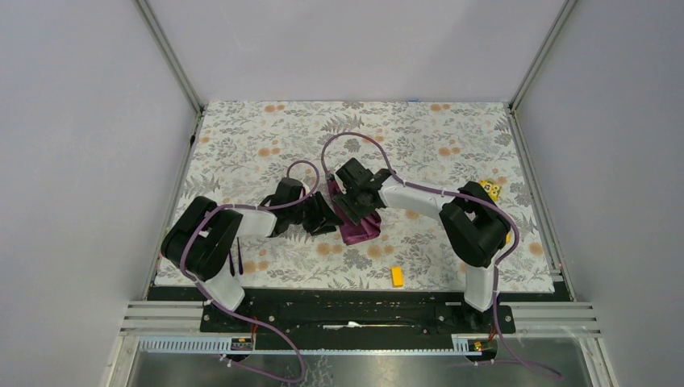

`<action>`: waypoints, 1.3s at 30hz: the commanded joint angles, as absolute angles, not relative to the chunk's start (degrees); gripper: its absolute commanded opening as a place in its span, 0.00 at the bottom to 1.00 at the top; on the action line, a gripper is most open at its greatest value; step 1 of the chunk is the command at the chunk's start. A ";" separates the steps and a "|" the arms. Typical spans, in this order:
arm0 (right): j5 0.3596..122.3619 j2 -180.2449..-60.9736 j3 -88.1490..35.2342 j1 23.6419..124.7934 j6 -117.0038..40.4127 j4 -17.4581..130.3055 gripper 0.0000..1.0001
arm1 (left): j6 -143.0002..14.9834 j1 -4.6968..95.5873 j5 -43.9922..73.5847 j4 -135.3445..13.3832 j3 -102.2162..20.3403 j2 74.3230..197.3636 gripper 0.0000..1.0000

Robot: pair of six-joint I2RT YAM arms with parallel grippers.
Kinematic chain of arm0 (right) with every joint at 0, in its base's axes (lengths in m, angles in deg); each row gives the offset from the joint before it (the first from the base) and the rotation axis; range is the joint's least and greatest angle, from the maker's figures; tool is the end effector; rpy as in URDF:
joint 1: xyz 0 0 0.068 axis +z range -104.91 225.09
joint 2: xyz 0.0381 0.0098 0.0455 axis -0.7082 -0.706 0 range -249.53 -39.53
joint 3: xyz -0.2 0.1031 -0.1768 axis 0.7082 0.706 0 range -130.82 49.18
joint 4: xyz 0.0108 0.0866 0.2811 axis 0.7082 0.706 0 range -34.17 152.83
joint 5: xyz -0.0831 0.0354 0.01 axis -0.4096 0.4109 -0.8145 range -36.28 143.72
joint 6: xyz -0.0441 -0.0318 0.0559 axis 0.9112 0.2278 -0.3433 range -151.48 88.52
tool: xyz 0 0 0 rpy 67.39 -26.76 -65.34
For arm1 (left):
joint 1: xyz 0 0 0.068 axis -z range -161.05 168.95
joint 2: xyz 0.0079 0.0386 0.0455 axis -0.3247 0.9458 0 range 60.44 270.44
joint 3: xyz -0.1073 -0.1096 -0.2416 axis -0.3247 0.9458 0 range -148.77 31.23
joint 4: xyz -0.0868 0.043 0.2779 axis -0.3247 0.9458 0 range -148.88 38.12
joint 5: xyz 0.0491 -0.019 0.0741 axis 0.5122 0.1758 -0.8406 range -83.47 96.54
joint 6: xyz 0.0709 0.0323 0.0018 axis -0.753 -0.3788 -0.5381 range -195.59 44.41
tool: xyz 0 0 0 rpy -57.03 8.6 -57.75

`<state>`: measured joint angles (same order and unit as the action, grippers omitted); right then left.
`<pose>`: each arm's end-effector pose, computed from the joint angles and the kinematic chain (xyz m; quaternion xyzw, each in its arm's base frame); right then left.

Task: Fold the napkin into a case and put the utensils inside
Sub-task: Grasp the top corner of the smaller rectangle folded napkin from the folded napkin.

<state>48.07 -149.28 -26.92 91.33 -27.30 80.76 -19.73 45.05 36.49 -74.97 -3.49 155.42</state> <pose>0.3181 0.3227 0.1500 -0.3975 0.8756 0.0527 0.2694 0.2813 -0.1748 0.0853 -0.1312 0.8858 -0.4264 0.1279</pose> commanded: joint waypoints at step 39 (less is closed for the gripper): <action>50.55 -152.38 -33.53 94.51 -47.76 84.08 0.00 | -15.30 49.07 33.86 -82.35 -2.57 160.85 0.05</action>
